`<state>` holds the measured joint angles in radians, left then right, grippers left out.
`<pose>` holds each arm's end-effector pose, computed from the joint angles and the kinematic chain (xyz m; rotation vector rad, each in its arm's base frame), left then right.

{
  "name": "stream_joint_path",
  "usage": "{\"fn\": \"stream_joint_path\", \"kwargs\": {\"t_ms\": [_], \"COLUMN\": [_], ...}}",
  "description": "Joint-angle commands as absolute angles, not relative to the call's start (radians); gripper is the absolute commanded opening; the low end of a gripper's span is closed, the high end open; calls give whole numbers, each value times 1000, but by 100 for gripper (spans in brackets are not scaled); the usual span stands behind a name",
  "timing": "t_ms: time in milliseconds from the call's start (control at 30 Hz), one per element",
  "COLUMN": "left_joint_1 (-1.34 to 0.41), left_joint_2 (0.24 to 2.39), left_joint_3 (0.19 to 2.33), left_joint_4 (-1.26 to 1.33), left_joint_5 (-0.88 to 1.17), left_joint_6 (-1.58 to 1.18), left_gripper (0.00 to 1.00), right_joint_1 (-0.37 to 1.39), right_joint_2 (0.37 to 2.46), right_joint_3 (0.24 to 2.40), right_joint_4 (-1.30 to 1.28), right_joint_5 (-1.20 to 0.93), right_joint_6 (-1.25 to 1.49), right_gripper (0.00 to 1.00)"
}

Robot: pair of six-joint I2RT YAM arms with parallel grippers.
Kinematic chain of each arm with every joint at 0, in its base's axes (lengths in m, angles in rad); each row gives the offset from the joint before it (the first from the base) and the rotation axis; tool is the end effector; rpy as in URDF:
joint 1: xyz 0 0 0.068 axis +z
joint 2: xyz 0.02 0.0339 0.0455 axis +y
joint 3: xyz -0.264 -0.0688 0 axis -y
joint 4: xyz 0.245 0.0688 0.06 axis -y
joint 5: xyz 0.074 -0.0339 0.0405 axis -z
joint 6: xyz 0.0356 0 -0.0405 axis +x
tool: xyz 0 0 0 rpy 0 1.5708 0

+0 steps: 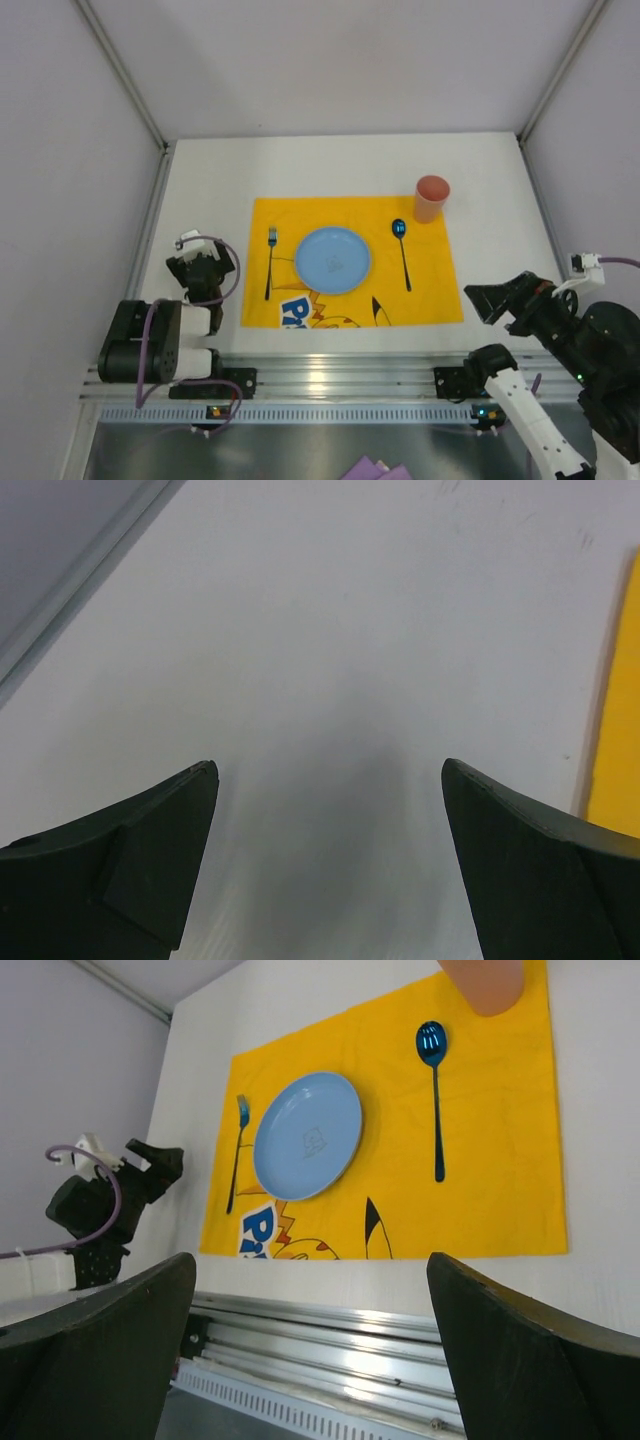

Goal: Set the dinner table for one person

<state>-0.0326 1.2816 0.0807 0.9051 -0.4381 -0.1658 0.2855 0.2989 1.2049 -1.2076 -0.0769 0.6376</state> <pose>0.1912 0.0089 0.1288 -0.4210 1.7978 0.2699 -0.0236 -0.0041 0.3886 0.2845 1.9118 0.7000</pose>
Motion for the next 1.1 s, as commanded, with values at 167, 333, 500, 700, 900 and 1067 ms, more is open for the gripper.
{"fn": "stream_joint_path", "kwargs": {"t_ms": [167, 333, 500, 700, 900, 1067], "left_joint_1": [-8, -29, -29, -29, -29, -29], "left_joint_2": [1568, 1571, 1569, 1569, 1569, 1569], "left_joint_3": [245, 302, 301, 301, 301, 301], "left_joint_4": [1218, 1128, 1123, 1123, 1123, 1123], "left_joint_5": [-144, -175, -166, -166, -166, -166], "left_joint_6": [-100, -74, -69, -69, -69, -69], "left_gripper": [91, 98, 98, 99, 98, 98], "right_joint_1": [278, 276, 276, 275, 273, 273], "right_joint_2": [379, 350, 285, 216, 216, 238], "right_joint_3": [1178, 1085, 916, 828, 810, 786], "right_joint_4": [-1065, -1060, -1049, -1055, -1020, -974], "right_joint_5": [-55, -121, -236, -258, -256, -241], "right_joint_6": [589, 476, 480, 434, 448, 462], "right_gripper": [100, 100, 100, 100, 100, 100]}}
